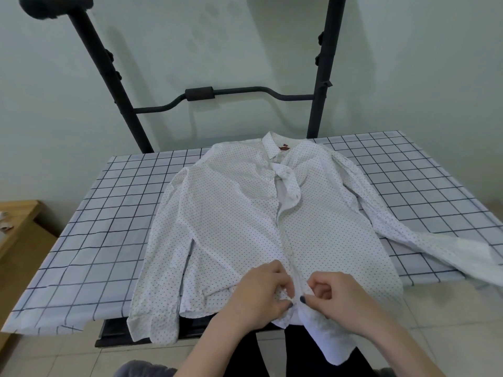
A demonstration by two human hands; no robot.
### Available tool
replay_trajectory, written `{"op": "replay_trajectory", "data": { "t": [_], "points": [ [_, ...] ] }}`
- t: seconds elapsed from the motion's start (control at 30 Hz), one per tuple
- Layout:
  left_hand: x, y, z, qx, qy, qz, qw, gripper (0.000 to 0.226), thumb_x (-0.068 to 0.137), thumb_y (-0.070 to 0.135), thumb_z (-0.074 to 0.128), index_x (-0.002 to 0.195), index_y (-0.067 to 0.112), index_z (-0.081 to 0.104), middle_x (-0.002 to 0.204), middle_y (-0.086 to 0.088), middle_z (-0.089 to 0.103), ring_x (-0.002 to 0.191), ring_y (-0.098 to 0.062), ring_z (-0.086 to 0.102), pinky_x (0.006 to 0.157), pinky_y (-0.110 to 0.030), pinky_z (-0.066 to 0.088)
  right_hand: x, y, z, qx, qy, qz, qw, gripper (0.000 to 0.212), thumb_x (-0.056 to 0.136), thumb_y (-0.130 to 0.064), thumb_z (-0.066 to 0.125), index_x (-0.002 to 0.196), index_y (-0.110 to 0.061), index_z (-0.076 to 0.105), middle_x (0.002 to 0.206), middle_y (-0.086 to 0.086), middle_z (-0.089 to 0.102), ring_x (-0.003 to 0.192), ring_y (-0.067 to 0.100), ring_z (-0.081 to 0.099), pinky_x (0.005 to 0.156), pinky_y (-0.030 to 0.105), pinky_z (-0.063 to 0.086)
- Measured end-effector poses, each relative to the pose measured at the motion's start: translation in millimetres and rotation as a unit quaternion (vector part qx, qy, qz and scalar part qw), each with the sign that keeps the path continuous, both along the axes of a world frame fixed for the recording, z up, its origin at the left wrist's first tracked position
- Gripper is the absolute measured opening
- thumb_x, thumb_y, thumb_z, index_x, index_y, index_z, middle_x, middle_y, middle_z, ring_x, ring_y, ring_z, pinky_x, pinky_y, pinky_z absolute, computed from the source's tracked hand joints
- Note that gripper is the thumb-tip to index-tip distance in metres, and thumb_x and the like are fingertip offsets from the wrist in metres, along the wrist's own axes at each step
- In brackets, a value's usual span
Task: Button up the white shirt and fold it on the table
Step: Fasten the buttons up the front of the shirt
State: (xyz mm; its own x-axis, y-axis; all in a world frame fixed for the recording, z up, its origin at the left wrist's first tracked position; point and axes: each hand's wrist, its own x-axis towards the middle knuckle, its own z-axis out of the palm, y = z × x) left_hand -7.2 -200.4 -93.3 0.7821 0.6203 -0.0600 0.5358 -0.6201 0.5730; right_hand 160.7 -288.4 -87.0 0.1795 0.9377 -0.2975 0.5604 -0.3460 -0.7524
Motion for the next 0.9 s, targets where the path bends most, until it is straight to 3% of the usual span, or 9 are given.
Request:
{"op": "replay_trajectory", "data": {
  "t": [0.17, 0.3, 0.4, 0.5, 0.67, 0.9],
  "points": [
    [6, -6, 1, 0.007, 0.024, 0.008, 1.000, 0.012, 0.084, 0.029, 0.061, 0.088, 0.021, 0.069, 0.098, 0.005, 0.057, 0.089, -0.013, 0.053, 0.078, -0.027, 0.043, -10, -6, -4, 0.021, -0.039, -0.016, 0.999, 0.013, 0.081, -0.029, 0.073, 0.074, -0.029, 0.062, 0.064, -0.006, 0.063, 0.057, -0.001, 0.055, 0.059, 0.016, 0.047],
    [1, -6, 7, -0.111, -0.022, 0.068, 0.991, 0.006, 0.078, 0.023, 0.062, 0.078, 0.022, 0.068, 0.085, 0.005, 0.066, 0.073, -0.006, 0.057, 0.068, -0.021, 0.047, -12, -8, -4, 0.044, -0.056, -0.034, 0.997, 0.012, 0.079, -0.026, 0.074, 0.073, -0.026, 0.064, 0.067, -0.004, 0.066, 0.067, 0.005, 0.061, 0.062, 0.017, 0.051],
    [-2, -2, 14, -0.182, -0.055, 0.112, 0.975, 0.013, 0.077, 0.015, 0.069, 0.072, 0.027, 0.069, 0.068, 0.007, 0.066, 0.059, 0.001, 0.055, 0.060, -0.013, 0.046, -14, -9, -3, 0.060, -0.043, -0.047, 0.996, 0.012, 0.078, -0.029, 0.076, 0.071, -0.027, 0.066, 0.066, -0.007, 0.067, 0.068, 0.004, 0.063, 0.062, 0.016, 0.052],
    [-1, -2, 17, -0.254, -0.078, 0.151, 0.952, 0.011, 0.078, 0.006, 0.069, 0.074, 0.015, 0.073, 0.061, 0.006, 0.065, 0.052, 0.003, 0.057, 0.056, -0.009, 0.044, -18, -10, 2, 0.069, 0.004, -0.059, 0.996, 0.013, 0.079, -0.029, 0.076, 0.070, -0.031, 0.067, 0.069, -0.012, 0.069, 0.069, 0.002, 0.065, 0.063, 0.011, 0.050],
    [-1, -5, 14, -0.340, -0.103, 0.208, 0.911, 0.006, 0.079, 0.002, 0.069, 0.077, 0.000, 0.074, 0.063, -0.007, 0.069, 0.057, -0.013, 0.066, 0.064, -0.022, 0.057, -21, -11, 6, 0.064, 0.058, -0.093, 0.992, 0.011, 0.079, -0.024, 0.078, 0.070, -0.027, 0.071, 0.072, -0.011, 0.072, 0.070, 0.000, 0.067, 0.065, 0.010, 0.050],
    [-2, -4, 14, -0.422, -0.137, 0.246, 0.862, 0.007, 0.080, 0.001, 0.072, 0.083, -0.004, 0.075, 0.064, -0.011, 0.070, 0.060, -0.016, 0.070, 0.065, -0.022, 0.057, -22, -13, 5, 0.047, 0.085, -0.095, 0.991, 0.006, 0.081, -0.021, 0.076, 0.077, -0.026, 0.076, 0.074, -0.011, 0.075, 0.075, 0.000, 0.070, 0.069, 0.013, 0.052]
  ]
}}
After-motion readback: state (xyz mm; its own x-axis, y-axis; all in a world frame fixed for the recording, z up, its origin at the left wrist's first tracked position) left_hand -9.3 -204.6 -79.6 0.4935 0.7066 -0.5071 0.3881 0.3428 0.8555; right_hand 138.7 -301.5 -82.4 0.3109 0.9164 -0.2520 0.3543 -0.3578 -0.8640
